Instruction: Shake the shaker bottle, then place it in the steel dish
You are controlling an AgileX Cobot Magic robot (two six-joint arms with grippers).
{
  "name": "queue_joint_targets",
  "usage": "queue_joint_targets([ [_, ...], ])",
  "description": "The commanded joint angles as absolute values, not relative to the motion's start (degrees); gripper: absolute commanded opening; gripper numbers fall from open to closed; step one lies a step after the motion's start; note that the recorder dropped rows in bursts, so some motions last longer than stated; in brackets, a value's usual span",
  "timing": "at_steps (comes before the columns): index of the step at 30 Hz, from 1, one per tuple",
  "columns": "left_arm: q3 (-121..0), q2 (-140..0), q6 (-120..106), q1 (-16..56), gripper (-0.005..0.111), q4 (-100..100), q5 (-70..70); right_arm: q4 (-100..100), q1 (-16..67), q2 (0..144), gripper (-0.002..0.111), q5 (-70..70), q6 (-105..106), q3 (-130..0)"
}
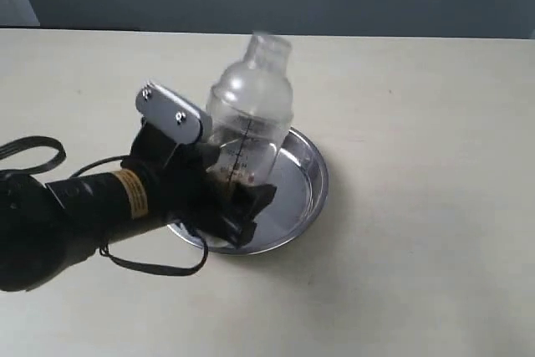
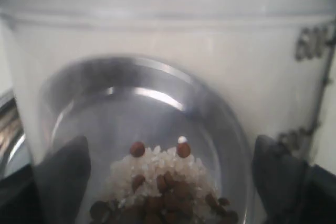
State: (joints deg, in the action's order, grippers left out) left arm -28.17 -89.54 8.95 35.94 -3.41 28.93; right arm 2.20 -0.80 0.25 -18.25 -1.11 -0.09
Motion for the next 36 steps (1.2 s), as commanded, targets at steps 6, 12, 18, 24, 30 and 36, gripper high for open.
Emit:
queue_joint_targets([
  [6,-32.0,-76.0,9.0,36.2,0.000,-4.1,31.0,2.0,-0.6,0.0,-0.001,-17.6,-1.1,0.0],
  [12,-25.7,-84.9,9.6,36.2,0.000,-4.1,36.3,2.0,-0.6,0.0,-0.001,-17.6,-1.1,0.0],
  [18,-29.2,-75.3,8.5,36.2,0.000,-2.8,38.5,2.0,-0.6,0.0,-0.001,-17.6,-1.1,0.0],
  [24,-25.1,-89.4,13.4,36.2,0.000,-3.8,37.7,2.0,-0.6,0.0,-0.001,-17.6,-1.1,0.0],
  [30,-29.0,-78.8,14.7,36.2,0.000,-9.2,41.4,2.0,-0.6,0.0,-0.001,-17.6,-1.1,0.0],
  [36,-26.5,-88.7,12.9,35.9,0.000,-5.0,38.0,2.0,-0.6,0.0,-0.001,-17.6,-1.1,0.0],
])
